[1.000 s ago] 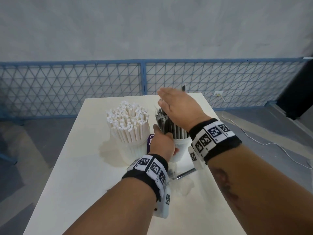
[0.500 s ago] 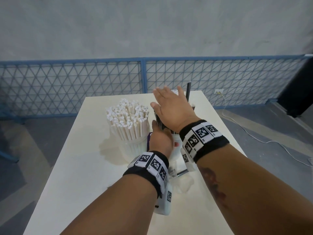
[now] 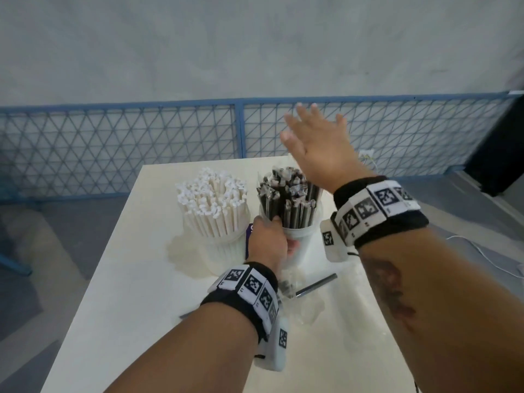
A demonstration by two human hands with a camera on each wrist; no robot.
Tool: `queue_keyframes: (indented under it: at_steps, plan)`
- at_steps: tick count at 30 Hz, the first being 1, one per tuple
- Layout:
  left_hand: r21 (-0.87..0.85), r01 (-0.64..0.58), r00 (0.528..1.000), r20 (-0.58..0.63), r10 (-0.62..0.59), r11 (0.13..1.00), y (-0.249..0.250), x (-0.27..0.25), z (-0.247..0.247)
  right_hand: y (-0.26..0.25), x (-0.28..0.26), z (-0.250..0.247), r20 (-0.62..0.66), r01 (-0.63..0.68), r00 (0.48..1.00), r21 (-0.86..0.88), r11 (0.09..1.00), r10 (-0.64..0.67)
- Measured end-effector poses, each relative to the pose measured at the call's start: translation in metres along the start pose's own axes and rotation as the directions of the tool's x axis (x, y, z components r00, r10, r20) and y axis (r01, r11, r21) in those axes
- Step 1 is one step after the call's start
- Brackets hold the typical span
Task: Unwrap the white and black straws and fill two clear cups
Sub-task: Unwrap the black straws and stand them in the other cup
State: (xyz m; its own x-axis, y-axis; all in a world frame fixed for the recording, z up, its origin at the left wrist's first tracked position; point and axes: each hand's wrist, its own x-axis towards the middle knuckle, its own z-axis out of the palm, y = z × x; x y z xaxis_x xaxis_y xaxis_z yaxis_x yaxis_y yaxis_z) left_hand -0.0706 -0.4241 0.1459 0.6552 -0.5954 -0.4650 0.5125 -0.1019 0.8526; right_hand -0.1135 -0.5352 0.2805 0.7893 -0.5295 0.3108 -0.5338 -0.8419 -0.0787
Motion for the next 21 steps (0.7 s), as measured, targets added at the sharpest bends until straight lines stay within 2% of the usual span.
queue_keyframes:
  at_steps: [2, 4, 6, 9, 12, 13, 14, 16, 17, 19, 20, 21]
  plan:
    - [0.000, -0.001, 1.000, 0.025, 0.001, 1.000, 0.001, -0.004, -0.001, 0.012, 0.000, 0.006, 0.171, -0.099, 0.981, 0.057, 0.993, 0.088]
    - [0.022, -0.025, 0.999, 0.021, 0.024, 0.999, 0.001, -0.004, -0.001, 0.011, -0.010, 0.022, 0.354, -0.189, 0.928, 0.178, 0.966, 0.116]
    - [0.045, -0.041, 0.999, 0.010, 0.041, 0.998, 0.000, 0.000, -0.001, 0.006, -0.021, 0.046, 0.407, -0.199, 0.910, 0.257, 0.946, 0.081]
    - [0.038, -0.019, 1.000, -0.003, 0.019, 0.999, 0.001, 0.001, 0.000, 0.004, -0.026, 0.067, 0.304, -0.110, 0.951, 0.166, 0.980, 0.055]
    - [0.052, -0.036, 0.999, -0.030, 0.037, 0.998, 0.004, -0.002, 0.000, 0.002, -0.028, 0.062, 0.044, 0.011, 0.999, 0.091, 0.996, -0.015]
    - [0.070, -0.054, 0.997, -0.043, 0.057, 0.996, 0.005, -0.002, 0.000, -0.001, -0.030, 0.060, 0.050, 0.066, 0.996, 0.080, 0.995, -0.070]
    - [0.094, -0.071, 0.996, -0.055, 0.077, 0.993, 0.006, -0.002, -0.001, -0.004, -0.033, 0.061, 0.120, 0.105, 0.986, 0.063, 0.992, -0.112]
    - [0.139, -0.087, 0.995, -0.041, 0.093, 0.986, 0.003, -0.002, -0.004, -0.005, -0.040, 0.064, 0.225, 0.100, 0.969, 0.033, 0.994, -0.105]
    - [0.173, -0.091, 0.995, -0.029, 0.097, 0.981, 0.004, -0.005, -0.007, -0.003, -0.041, 0.064, 0.187, 0.074, 0.978, 0.080, 0.994, -0.088]
    - [0.328, -0.130, 0.991, 0.031, 0.127, 0.936, -0.001, -0.009, -0.018, 0.000, -0.051, 0.057, -0.064, 0.007, 0.998, 0.325, 0.946, 0.014]
    - [0.469, -0.167, 0.986, 0.089, 0.142, 0.867, -0.003, -0.010, -0.026, 0.001, -0.059, 0.054, -0.222, -0.013, 0.966, 0.473, 0.881, 0.133]
    - [0.649, -0.213, 0.976, 0.178, 0.126, 0.731, -0.008, -0.012, -0.034, 0.003, -0.068, 0.055, -0.327, -0.036, 0.898, 0.614, 0.788, 0.296]
